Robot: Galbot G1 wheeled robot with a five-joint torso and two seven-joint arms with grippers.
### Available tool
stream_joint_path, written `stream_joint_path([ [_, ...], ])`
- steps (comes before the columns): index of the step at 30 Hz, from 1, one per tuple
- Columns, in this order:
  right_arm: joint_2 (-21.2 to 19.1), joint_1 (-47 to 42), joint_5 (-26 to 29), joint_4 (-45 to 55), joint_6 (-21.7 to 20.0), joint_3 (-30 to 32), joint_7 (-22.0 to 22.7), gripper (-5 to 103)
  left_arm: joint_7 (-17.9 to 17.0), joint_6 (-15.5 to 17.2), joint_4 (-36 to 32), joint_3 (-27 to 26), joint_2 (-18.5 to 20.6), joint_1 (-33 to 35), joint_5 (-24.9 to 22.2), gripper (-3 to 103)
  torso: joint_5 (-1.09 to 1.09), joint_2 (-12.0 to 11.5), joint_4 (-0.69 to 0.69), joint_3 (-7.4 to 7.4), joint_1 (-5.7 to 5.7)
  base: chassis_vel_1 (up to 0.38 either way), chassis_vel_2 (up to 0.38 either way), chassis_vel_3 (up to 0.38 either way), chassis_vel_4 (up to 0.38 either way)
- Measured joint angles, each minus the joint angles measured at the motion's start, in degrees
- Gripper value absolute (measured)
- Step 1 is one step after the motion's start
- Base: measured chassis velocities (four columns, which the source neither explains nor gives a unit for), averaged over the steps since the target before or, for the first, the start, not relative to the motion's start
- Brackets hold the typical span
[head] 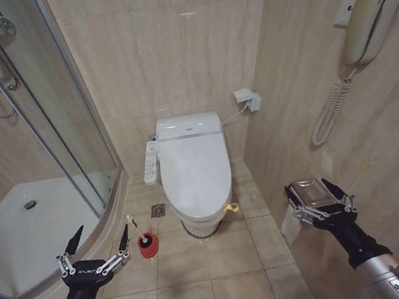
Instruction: Open the toilet lid, clean the toilet bowl with a toilet brush, close the toilet lid, and flush.
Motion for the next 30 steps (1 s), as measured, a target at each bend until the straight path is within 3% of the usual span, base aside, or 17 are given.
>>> stream_joint_path([
  [30, 0.0, 0.0, 0.0, 0.0, 0.0, 0.0, 0.0, 100, 0.0, 0.0, 0.0, 0.0, 0.0, 0.0, 0.0, 100, 0.0, 0.01, 0.0, -0.01, -0.02, 0.023, -0.021, -0.02, 0.026],
])
